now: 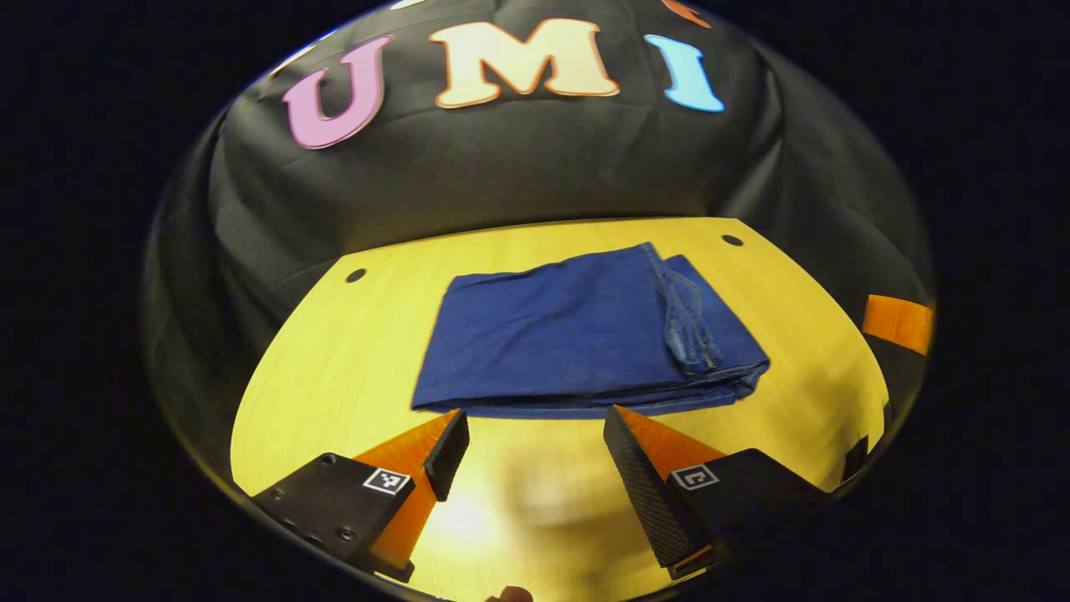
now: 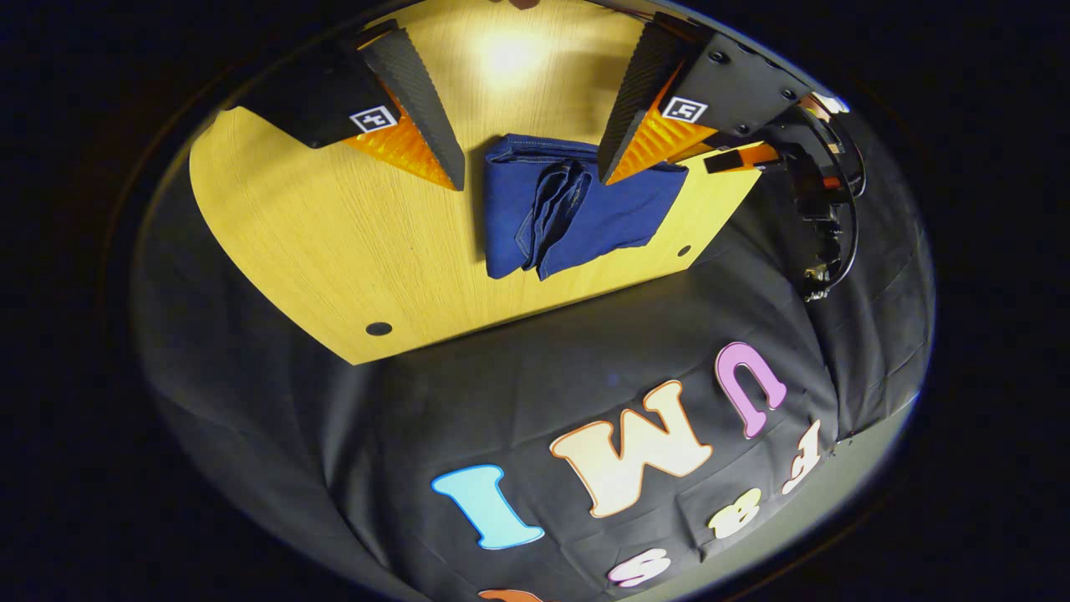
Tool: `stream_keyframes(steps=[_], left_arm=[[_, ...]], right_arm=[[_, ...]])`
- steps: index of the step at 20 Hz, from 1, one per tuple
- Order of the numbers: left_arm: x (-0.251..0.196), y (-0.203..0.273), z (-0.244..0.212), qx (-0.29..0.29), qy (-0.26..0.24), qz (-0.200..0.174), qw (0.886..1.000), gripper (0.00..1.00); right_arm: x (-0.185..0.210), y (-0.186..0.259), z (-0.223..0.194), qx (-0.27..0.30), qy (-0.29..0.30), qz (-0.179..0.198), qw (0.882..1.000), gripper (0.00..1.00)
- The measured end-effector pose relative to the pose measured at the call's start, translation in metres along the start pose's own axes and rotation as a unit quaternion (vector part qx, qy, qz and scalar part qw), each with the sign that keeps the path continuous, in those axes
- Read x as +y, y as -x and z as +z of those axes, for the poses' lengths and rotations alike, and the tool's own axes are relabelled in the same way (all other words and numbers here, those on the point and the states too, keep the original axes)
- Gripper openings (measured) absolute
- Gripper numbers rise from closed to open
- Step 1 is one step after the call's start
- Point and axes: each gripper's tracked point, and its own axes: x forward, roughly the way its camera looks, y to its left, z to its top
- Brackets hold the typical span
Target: Grasp the waist and the cuffs of the jeans and fold them to make the two legs overlap; first hold the waist and fold one-third of the jeans toward the cuffs, then hold the cuffs and fold the remaining one-third in the same direction to finish folding.
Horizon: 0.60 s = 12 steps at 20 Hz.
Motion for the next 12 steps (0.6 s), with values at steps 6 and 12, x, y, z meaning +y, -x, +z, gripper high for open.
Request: stream_keyframes(steps=[6, 12], left_arm=[[0.028, 0.004, -0.003, -0.007, 0.021, 0.023, 0.999, 0.97], [0.012, 0.003, 0.012, -0.024, -0.002, -0.035, 0.999, 0.97]], right_arm=[[0.008, 0.005, 0.002, -0.016, 0.007, 0.005, 1.0, 0.99], [0.016, 0.015, 0.013, -0.047, 0.004, -0.02, 0.999, 0.98]])
